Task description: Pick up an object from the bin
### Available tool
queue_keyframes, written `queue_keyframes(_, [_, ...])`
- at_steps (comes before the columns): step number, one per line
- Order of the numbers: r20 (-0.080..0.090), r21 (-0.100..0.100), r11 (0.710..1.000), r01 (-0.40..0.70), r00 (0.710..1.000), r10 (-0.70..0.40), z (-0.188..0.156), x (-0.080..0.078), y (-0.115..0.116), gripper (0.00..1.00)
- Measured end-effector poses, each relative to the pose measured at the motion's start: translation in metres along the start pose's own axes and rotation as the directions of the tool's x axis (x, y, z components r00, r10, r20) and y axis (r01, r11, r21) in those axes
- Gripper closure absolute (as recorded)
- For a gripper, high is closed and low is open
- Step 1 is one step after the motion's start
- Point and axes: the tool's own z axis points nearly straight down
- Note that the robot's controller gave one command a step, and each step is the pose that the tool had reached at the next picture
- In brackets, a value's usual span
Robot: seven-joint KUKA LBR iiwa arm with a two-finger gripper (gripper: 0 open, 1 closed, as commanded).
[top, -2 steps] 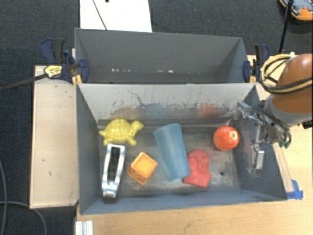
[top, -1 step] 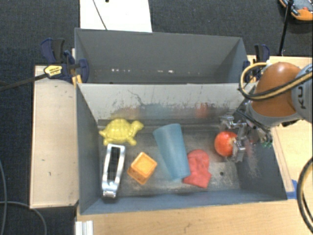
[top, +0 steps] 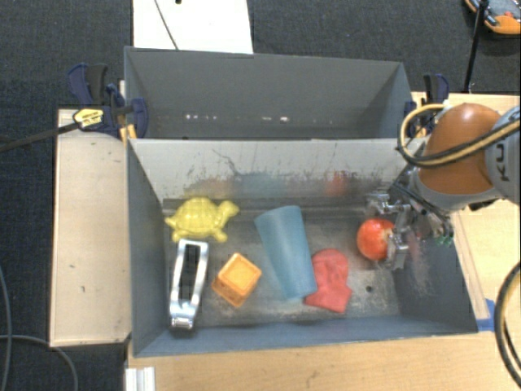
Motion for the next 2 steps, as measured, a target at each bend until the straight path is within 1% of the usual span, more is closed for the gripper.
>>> queue_keyframes(1, [0.001,0.001,0.999,0.047,0.999,-0.047,-0.1556,0.0449,0.0102,1.00])
queue_keyframes(2, [0.001,0.000,0.999,0.049,0.999,-0.049,-0.1554,0.0449,0.0105,1.00])
